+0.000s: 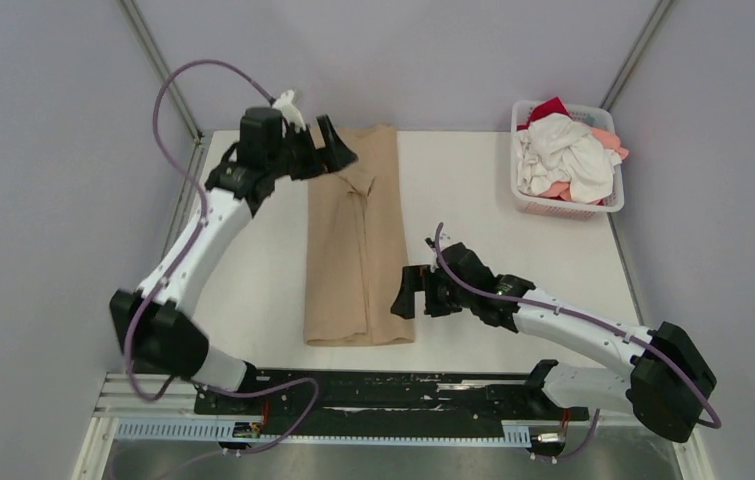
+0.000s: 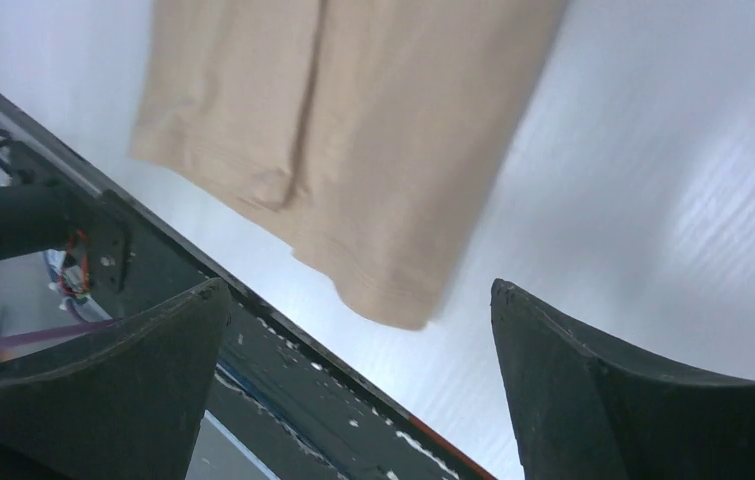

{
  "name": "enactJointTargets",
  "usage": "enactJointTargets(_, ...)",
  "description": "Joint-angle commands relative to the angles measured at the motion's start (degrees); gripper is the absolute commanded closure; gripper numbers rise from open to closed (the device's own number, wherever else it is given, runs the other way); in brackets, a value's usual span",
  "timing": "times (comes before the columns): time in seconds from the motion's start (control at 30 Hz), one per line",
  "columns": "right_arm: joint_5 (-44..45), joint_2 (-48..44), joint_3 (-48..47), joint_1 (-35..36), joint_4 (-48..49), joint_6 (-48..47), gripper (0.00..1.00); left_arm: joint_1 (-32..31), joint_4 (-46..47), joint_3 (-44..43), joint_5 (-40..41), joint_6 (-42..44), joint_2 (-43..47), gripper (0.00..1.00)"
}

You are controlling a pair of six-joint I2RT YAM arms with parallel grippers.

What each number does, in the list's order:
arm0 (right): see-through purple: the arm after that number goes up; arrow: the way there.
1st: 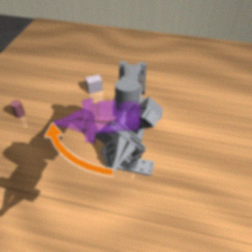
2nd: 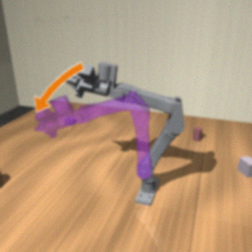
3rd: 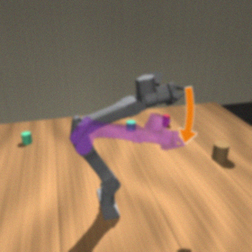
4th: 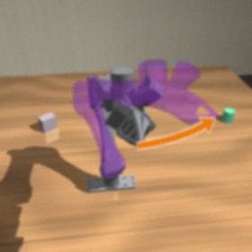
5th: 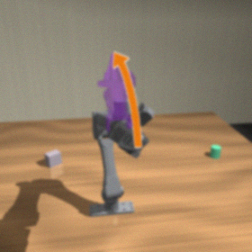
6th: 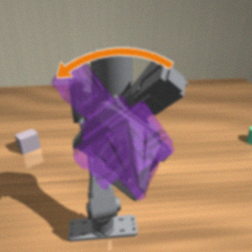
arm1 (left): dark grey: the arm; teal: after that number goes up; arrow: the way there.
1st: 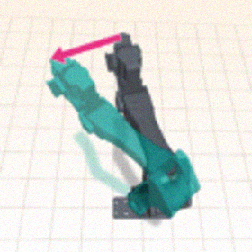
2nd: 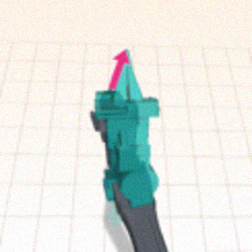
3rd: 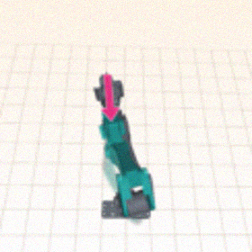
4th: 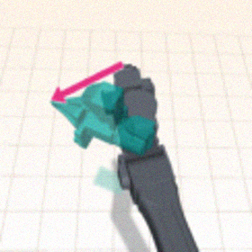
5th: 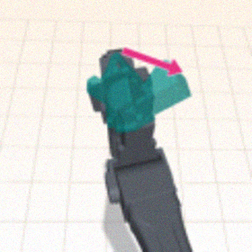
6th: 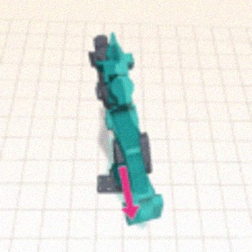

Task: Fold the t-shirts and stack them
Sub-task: Rotate the tshirt 90 degrees, then grab the bottom of the folded rectangular tshirt with both arms

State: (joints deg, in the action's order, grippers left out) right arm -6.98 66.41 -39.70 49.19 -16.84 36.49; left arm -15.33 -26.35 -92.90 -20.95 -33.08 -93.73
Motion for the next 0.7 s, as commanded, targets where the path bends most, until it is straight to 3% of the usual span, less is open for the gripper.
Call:
enactJointTargets(0.0, -0.8, -0.8, 3.6, -0.8, -3.2, 3.8, 0.01, -11.5, 1.2, 29.0, 23.2, -3.0, 20.4, 0.0)
enactJointTargets(0.07, -1.9, -0.4, 4.6, -1.0, -3.3, 5.1, 0.03, -13.9, 2.8, 41.2, 25.5, -8.8, 34.3, 0.0)
enactJointTargets(0.1, -2.0, -0.1, 5.0, -1.0, -3.2, 5.7, 0.04, -14.4, 2.6, 47.2, 25.3, -10.3, 36.9, 0.0)
enactJointTargets(0.33, -2.2, 2.7, 7.8, -1.0, 0.7, 7.8, 0.23, -18.7, -12.8, 60.0, 26.2, -18.0, 55.5, 0.0)
enactJointTargets(0.67, -4.9, 9.1, 10.9, -0.7, 9.1, 12.0, 0.45, -18.9, -5.1, 77.6, 15.5, -23.9, 59.5, 0.25)
